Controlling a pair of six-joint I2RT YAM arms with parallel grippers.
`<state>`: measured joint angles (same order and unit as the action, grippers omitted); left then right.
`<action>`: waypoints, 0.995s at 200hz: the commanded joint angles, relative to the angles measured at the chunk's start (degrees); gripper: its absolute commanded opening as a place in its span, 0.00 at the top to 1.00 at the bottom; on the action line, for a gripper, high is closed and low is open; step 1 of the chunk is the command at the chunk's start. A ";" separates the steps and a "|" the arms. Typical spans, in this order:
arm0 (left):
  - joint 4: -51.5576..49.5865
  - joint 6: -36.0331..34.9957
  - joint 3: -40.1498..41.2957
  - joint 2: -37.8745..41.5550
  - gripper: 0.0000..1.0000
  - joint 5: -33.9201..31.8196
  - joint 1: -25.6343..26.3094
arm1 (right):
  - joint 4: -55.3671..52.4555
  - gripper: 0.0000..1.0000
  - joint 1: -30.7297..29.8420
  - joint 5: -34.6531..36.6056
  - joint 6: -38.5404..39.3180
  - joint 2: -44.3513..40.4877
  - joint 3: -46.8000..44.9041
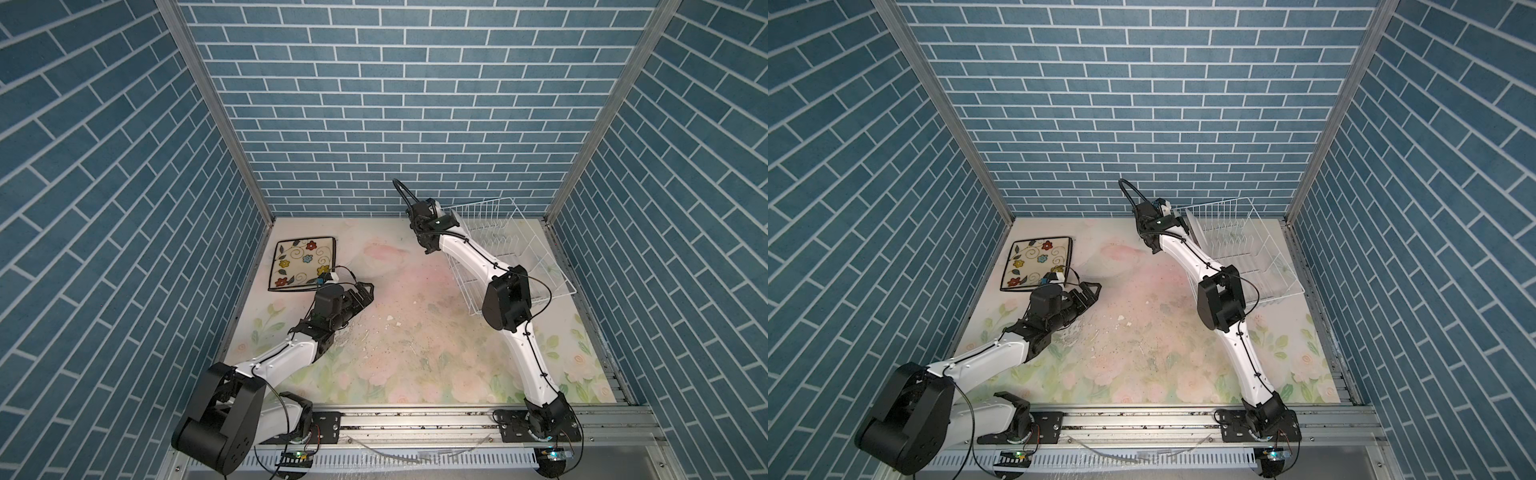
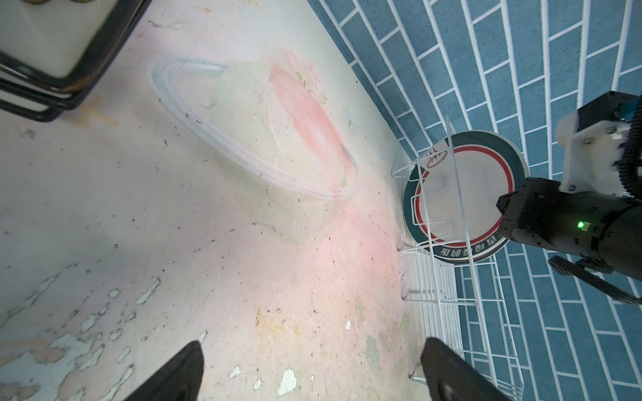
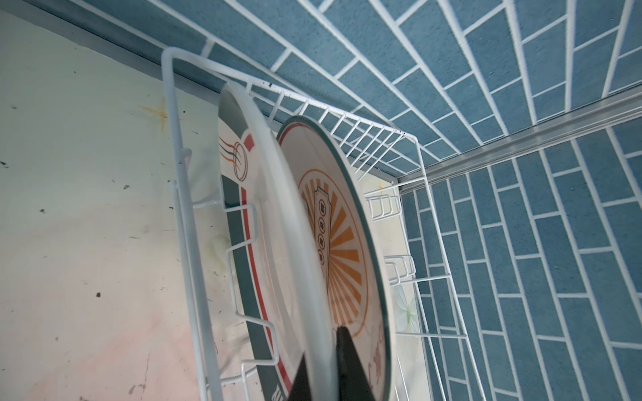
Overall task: Unload the plates from the dish rack
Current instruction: Pick up the plate from the dish rack.
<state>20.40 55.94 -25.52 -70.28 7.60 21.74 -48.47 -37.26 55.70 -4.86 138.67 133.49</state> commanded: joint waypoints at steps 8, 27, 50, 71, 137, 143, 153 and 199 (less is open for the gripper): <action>-0.67 -0.53 -1.09 0.80 0.00 -0.20 0.37 | 0.21 1.00 -0.73 0.78 4.86 -1.37 -3.11; -0.82 -0.66 -1.35 0.69 0.00 -0.12 0.37 | 1.48 1.00 -1.24 2.08 5.59 -1.72 -3.54; -1.28 -1.10 -1.98 0.63 0.00 0.16 0.40 | 3.73 1.00 -1.90 4.16 7.28 -2.66 -4.31; -2.14 -1.74 -2.69 0.69 0.00 0.39 0.39 | 9.33 1.00 -2.47 5.65 10.45 -4.98 -7.72; -2.03 -2.06 -3.35 0.08 0.00 0.86 0.33 | 17.46 1.00 -3.65 8.08 16.47 -10.18 -12.14; -1.91 -2.06 -3.40 -0.09 0.00 1.01 0.26 | 18.26 1.00 -3.91 8.24 17.05 -10.70 -12.57; -1.92 -2.02 -3.56 -0.20 0.00 1.19 0.33 | 19.34 1.00 -4.18 8.37 17.59 -11.45 -13.27; -1.80 -2.73 -4.18 -0.93 0.00 1.01 0.31 | 21.83 1.00 -5.85 10.03 18.55 -15.60 -15.44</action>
<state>19.00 54.52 -27.97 -70.30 8.29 21.74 -31.31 -41.28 62.83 11.27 129.16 120.44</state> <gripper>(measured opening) 0.996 0.087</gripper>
